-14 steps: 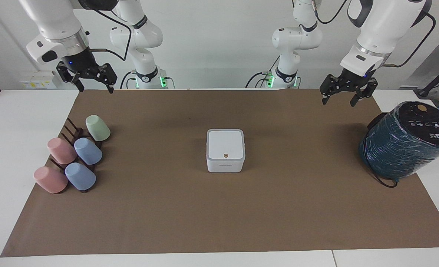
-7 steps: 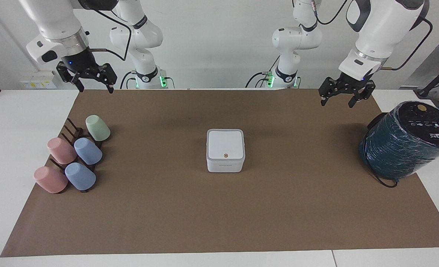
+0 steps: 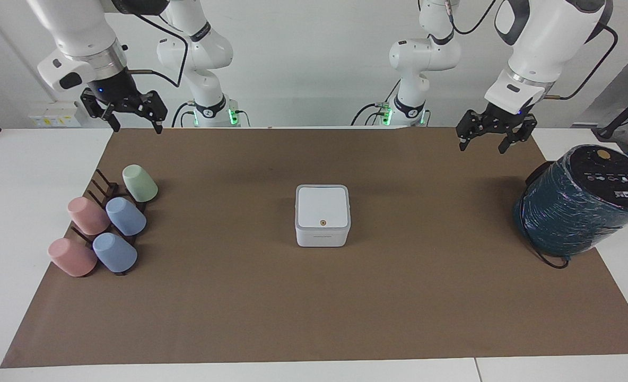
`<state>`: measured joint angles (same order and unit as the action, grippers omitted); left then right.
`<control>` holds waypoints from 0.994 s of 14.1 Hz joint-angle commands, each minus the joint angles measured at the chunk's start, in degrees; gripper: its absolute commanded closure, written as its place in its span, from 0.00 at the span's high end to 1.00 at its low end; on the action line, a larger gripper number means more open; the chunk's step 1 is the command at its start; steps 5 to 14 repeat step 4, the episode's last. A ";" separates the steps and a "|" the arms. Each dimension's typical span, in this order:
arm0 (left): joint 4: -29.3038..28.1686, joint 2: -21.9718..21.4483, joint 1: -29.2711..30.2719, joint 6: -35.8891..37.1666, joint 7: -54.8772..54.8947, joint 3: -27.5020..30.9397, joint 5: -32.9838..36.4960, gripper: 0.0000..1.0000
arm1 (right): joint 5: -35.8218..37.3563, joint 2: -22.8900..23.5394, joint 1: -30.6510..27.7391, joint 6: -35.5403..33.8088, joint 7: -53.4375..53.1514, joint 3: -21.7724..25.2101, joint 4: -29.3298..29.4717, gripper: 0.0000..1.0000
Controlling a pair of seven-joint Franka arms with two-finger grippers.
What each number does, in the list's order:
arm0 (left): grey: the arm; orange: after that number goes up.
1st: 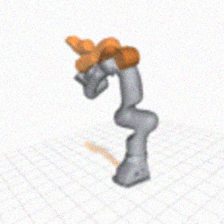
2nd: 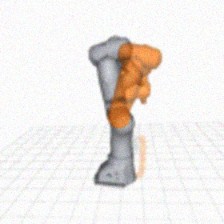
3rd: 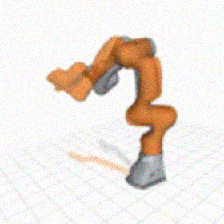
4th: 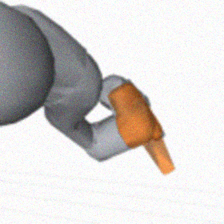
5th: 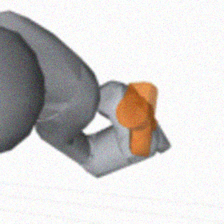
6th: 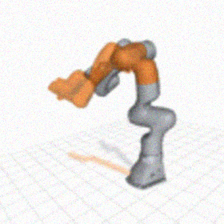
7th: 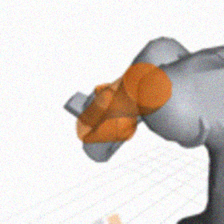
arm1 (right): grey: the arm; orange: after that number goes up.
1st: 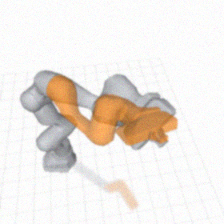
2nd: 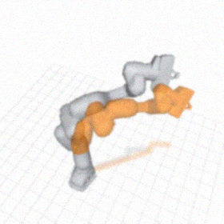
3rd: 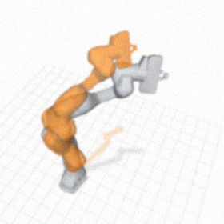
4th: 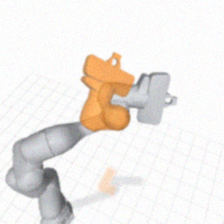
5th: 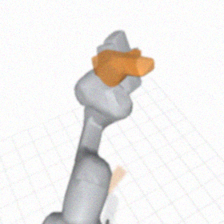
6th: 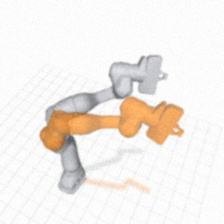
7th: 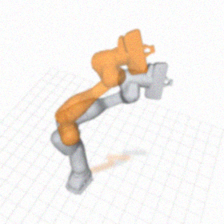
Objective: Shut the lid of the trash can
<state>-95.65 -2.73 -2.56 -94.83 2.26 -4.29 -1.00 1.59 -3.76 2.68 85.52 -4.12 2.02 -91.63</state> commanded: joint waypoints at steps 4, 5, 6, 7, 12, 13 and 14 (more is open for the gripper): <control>-1.91 -1.76 0.27 -0.70 0.46 -0.02 1.09 1.00 | -0.45 -0.90 -0.22 -0.27 1.13 -0.09 -0.74 1.00; -1.91 -1.76 0.27 -0.70 0.46 -0.02 1.09 1.00 | -0.45 -0.90 -0.22 -0.27 1.13 -0.09 -0.74 1.00; -1.91 -1.76 0.27 -0.70 0.46 -0.02 1.09 1.00 | -0.45 -0.90 -0.22 -0.27 1.13 -0.09 -0.74 1.00; -1.91 -1.76 0.27 -0.70 0.46 -0.02 1.09 1.00 | -0.45 -0.90 -0.22 -0.27 1.13 -0.09 -0.74 1.00; -1.91 -1.76 0.27 -0.70 0.46 -0.02 1.09 1.00 | -0.45 -0.90 -0.22 -0.27 1.13 -0.09 -0.74 1.00; -1.91 -1.76 0.27 -0.70 0.46 -0.02 1.09 1.00 | -0.45 -0.90 -0.22 -0.27 1.13 -0.09 -0.74 1.00; -1.91 -1.76 0.27 -0.70 0.46 -0.02 1.09 1.00 | -0.45 -0.90 -0.22 -0.27 1.13 -0.09 -0.74 1.00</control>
